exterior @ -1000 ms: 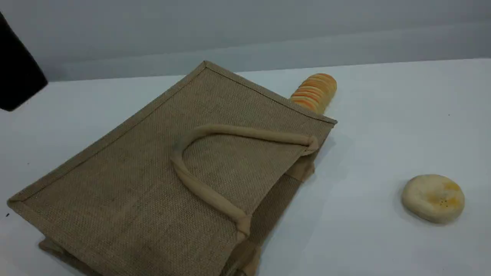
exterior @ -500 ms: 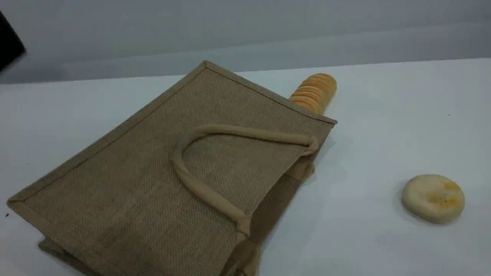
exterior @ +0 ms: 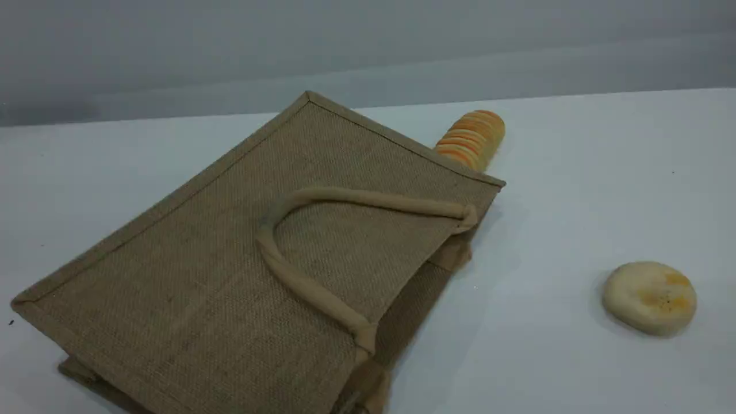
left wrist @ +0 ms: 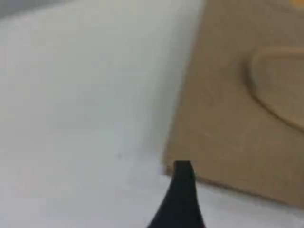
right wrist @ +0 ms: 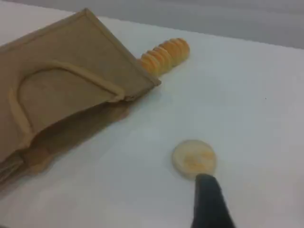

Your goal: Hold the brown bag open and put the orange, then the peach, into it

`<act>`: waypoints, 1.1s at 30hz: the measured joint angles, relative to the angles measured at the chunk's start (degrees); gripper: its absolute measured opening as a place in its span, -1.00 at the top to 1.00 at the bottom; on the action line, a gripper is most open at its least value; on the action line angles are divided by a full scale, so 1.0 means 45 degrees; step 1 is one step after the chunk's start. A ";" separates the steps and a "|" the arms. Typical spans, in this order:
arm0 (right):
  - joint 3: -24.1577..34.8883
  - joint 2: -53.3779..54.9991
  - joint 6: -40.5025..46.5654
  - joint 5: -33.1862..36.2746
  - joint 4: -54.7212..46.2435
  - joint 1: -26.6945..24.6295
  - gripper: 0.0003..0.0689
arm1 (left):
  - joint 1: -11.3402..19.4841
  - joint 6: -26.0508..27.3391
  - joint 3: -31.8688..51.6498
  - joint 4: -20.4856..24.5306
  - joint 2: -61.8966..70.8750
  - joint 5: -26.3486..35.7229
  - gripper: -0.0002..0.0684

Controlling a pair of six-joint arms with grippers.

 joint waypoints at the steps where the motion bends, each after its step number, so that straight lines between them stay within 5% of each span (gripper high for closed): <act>1: 0.0000 0.0000 0.0000 0.0000 0.0000 0.0000 -0.06 | 0.0350 0.0000 0.0012 0.0000 -0.0459 -0.0013 -0.62; 12: 0.0000 0.0000 -0.0024 0.0000 0.0000 0.0000 -0.06 | 0.2964 -0.0054 0.3359 -0.0617 -0.5218 -0.0077 -0.58; 22: 0.0000 0.0000 -0.0001 0.0012 0.0000 0.0000 -0.06 | 0.3152 -0.0155 0.7259 -0.1553 -0.7571 -0.1619 -0.58; 33: 0.0000 0.0000 -0.0026 0.0012 0.0000 0.0000 -0.06 | 0.3152 -0.0189 0.7479 -0.1584 -0.7704 -0.1917 -0.58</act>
